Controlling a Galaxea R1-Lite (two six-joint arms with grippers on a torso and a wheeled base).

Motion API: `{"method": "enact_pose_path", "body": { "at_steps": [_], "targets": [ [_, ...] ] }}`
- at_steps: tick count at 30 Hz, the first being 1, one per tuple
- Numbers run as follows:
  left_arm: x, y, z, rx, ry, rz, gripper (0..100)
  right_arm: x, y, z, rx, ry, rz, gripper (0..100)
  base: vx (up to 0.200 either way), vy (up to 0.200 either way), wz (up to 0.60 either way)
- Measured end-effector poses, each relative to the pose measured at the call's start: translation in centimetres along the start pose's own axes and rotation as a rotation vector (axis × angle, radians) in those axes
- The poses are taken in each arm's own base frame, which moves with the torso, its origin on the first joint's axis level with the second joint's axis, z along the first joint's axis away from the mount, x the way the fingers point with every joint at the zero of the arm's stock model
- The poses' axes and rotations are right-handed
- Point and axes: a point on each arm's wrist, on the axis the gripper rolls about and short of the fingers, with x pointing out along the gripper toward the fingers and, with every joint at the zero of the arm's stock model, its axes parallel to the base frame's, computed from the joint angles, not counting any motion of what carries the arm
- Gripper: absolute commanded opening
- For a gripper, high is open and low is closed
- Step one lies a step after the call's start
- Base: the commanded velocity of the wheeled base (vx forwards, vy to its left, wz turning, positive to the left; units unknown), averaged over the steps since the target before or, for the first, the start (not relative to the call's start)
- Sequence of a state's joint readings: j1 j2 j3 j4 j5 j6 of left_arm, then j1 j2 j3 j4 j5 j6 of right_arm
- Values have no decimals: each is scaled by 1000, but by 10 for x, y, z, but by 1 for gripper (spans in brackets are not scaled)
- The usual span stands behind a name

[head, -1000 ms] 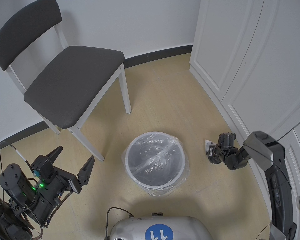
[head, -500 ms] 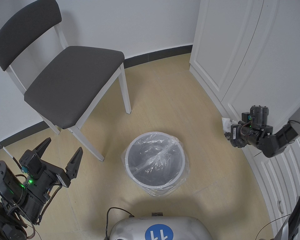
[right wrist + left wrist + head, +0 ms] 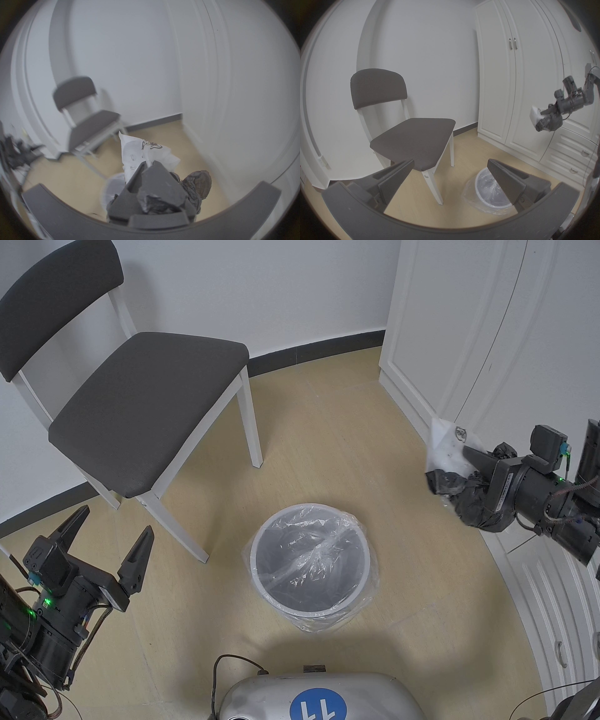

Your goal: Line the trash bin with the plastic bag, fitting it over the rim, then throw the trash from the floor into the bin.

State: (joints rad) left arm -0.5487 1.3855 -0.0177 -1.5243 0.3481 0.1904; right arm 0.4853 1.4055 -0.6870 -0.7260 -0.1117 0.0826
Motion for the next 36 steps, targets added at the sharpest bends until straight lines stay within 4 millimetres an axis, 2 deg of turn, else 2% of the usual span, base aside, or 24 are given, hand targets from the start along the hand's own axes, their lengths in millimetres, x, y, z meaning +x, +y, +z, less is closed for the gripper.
{"method": "enact_pose_path", "body": {
  "at_steps": [4,8,14,19,23,30,36],
  "targets": [
    [-2,-1,2,4,-9,-12,100,-11,31,7,222,-2,171,0,0,0,0],
    [-3,-2,3,5,-17,-21,100,-7,50,11,413,47,259,0,0,0,0],
    [-4,-3,5,3,-25,-26,100,13,69,13,533,219,242,0,0,0,0],
    [-5,-2,6,2,-31,-28,100,47,84,11,611,379,146,0,0,0,0],
    [-6,-2,6,0,-34,-28,100,78,96,-6,645,462,84,0,0,0,0],
    [-6,-2,7,-4,-35,-28,100,127,111,-61,677,597,-23,0,0,0,0],
    [-6,-2,6,-6,-35,-25,100,157,106,-96,683,645,-96,0,0,0,0]
  ]
}}
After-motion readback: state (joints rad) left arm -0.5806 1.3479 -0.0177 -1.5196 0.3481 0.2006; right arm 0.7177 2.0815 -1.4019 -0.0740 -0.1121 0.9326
